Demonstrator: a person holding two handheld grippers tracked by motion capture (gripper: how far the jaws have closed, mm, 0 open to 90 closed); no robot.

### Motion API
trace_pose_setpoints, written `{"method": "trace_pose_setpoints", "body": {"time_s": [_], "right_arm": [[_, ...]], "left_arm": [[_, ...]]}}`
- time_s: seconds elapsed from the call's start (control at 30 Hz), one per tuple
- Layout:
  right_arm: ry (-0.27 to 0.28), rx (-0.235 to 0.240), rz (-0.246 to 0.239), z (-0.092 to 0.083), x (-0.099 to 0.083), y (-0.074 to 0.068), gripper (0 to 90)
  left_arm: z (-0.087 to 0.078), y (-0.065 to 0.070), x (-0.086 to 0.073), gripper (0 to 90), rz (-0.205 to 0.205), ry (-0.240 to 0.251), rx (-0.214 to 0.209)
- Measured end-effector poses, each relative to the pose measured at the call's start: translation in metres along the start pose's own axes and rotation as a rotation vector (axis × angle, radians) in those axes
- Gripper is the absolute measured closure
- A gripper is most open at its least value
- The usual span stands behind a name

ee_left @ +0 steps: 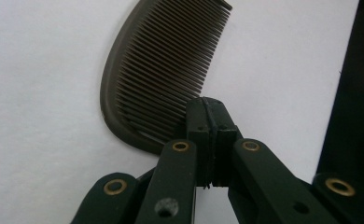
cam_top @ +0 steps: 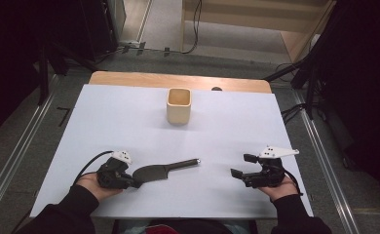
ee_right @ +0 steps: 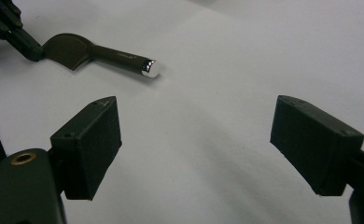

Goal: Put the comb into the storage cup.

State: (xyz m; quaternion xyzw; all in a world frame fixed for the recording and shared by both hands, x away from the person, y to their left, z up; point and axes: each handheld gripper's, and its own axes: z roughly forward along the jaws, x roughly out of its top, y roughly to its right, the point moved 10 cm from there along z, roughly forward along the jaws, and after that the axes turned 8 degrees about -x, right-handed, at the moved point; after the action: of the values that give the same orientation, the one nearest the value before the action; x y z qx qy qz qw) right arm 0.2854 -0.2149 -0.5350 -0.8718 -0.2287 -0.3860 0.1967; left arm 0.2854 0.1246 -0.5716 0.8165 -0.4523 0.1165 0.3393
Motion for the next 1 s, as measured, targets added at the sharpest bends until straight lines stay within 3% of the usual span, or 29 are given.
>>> {"method": "trace_pose_setpoints", "body": {"time_s": [0.47, 0.63, 1.0], "right_arm": [[-0.002, 0.002, 0.003, 0.000, 0.000, 0.000, 14.5], [-0.001, 0.000, 0.004, 0.000, 0.000, 0.001, 14.5], [-0.004, 0.002, 0.001, 0.001, -0.001, 0.000, 14.5]], "left_arm": [[0.000, -0.015, 0.012, 90.0, 0.008, 0.035, 0.031], [0.000, -0.021, 0.019, 90.0, 0.018, 0.041, 0.066], [0.003, -0.031, 0.030, 90.0, -0.005, 0.069, 0.054]]}}
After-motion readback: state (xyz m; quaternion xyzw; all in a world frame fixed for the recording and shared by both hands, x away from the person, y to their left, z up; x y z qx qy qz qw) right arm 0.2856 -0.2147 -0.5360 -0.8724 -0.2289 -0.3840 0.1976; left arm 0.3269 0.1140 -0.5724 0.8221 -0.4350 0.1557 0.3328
